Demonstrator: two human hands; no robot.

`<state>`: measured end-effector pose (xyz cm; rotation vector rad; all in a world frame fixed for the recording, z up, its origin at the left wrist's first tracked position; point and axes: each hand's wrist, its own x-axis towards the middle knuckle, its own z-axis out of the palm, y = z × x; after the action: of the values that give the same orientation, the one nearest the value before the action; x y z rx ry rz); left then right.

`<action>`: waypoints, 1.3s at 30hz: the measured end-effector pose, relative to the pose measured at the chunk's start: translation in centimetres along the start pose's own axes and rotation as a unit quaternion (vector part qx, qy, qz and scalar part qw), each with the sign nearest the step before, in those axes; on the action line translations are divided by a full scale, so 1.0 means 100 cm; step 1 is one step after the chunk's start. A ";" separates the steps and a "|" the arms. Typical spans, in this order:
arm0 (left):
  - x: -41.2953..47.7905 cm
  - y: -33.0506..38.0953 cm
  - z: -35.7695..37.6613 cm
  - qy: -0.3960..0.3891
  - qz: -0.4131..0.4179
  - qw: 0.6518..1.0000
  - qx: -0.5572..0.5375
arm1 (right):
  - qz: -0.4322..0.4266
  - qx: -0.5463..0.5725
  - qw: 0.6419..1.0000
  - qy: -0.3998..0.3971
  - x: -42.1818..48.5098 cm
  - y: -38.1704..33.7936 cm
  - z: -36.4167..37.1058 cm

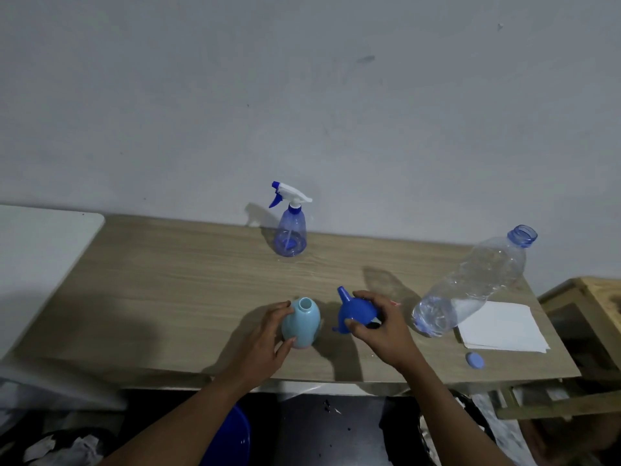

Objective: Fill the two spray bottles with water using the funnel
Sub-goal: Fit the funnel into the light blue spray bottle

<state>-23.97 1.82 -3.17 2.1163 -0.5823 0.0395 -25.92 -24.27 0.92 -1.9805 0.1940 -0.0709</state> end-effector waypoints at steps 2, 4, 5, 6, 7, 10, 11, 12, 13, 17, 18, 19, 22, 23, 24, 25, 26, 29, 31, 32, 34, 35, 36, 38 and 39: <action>-0.001 0.002 -0.002 -0.013 0.004 1.000 0.004 | -0.011 -0.021 0.999 -0.023 0.004 -0.017 -0.003; -0.002 0.004 -0.002 -0.017 0.006 1.000 0.009 | -0.021 -0.036 0.999 -0.035 0.010 -0.031 -0.005; -0.002 0.005 -0.003 -0.022 0.002 1.000 0.005 | -0.026 -0.044 0.998 -0.042 0.012 -0.038 -0.006; -0.002 0.006 -0.003 -0.027 -0.007 1.000 0.000 | -0.034 -0.053 0.997 -0.051 0.014 -0.043 -0.006; -0.003 0.006 -0.003 -0.027 -0.013 1.000 -0.001 | -0.042 -0.066 0.995 -0.064 0.015 -0.048 -0.004; -0.005 0.004 -0.002 -0.031 -0.033 0.999 -0.011 | -0.076 -0.106 0.987 -0.092 0.017 -0.060 0.002; -0.006 0.004 -0.002 -0.034 -0.040 0.999 -0.016 | -0.088 -0.115 0.985 -0.096 0.018 -0.063 0.004; -0.006 0.003 -0.002 -0.034 -0.046 0.998 -0.020 | -0.095 -0.124 0.983 -0.100 0.019 -0.066 0.006; -0.007 0.002 -0.002 -0.034 -0.050 0.998 -0.021 | -0.101 -0.135 0.980 -0.104 0.020 -0.069 0.009; -0.010 0.000 -0.002 -0.038 -0.045 0.998 -0.016 | -0.107 -0.178 0.971 -0.121 0.028 -0.072 0.022; -0.011 -0.001 -0.002 -0.040 -0.045 0.998 -0.016 | -0.104 -0.185 0.969 -0.124 0.030 -0.072 0.026; -0.011 -0.001 -0.002 -0.039 -0.048 0.998 -0.021 | -0.099 -0.189 0.969 -0.127 0.032 -0.070 0.030; -0.014 -0.004 0.001 -0.036 -0.054 0.998 -0.017 | -0.076 -0.170 0.974 -0.127 0.032 -0.064 0.034; -0.016 -0.005 0.001 -0.037 -0.057 0.998 -0.015 | -0.068 -0.155 0.978 -0.123 0.031 -0.062 0.033; -0.016 -0.006 0.001 -0.039 -0.059 0.997 -0.016 | -0.059 -0.138 0.982 -0.119 0.029 -0.060 0.033; -0.017 -0.006 0.002 -0.039 -0.061 0.997 -0.019 | -0.049 -0.122 0.985 -0.114 0.028 -0.058 0.032; -0.017 -0.007 0.002 -0.039 -0.064 0.997 -0.024 | -0.040 -0.109 0.987 -0.110 0.027 -0.057 0.032; -0.018 -0.004 0.001 -0.039 -0.075 0.996 -0.040 | -0.026 -0.085 0.991 -0.099 0.025 -0.054 0.032; -0.017 -0.002 0.002 -0.039 -0.085 0.995 -0.046 | -0.023 -0.083 0.992 -0.097 0.024 -0.052 0.033; -0.017 -0.002 0.002 -0.037 -0.091 0.994 -0.050 | -0.024 -0.083 0.992 -0.094 0.022 -0.052 0.033; -0.015 0.001 0.003 -0.026 -0.109 0.991 -0.067 | -0.022 -0.071 0.993 -0.089 0.020 -0.053 0.033; -0.014 0.002 0.003 -0.018 -0.119 0.990 -0.075 | -0.022 -0.063 0.994 -0.089 0.020 -0.054 0.032; -0.013 0.003 0.003 -0.009 -0.129 0.988 -0.081 | -0.021 -0.056 0.994 -0.090 0.018 -0.055 0.031; -0.011 0.009 0.001 0.004 -0.137 0.986 -0.098 | -0.016 -0.037 0.995 -0.092 0.015 -0.057 0.028; -0.010 0.012 -0.001 0.005 -0.134 0.985 -0.112 | -0.009 -0.027 0.996 -0.086 0.014 -0.055 0.026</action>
<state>-25.38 1.69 -2.45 1.9552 -0.2766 -0.1610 -23.64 -19.92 4.86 -2.0297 0.0667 0.0951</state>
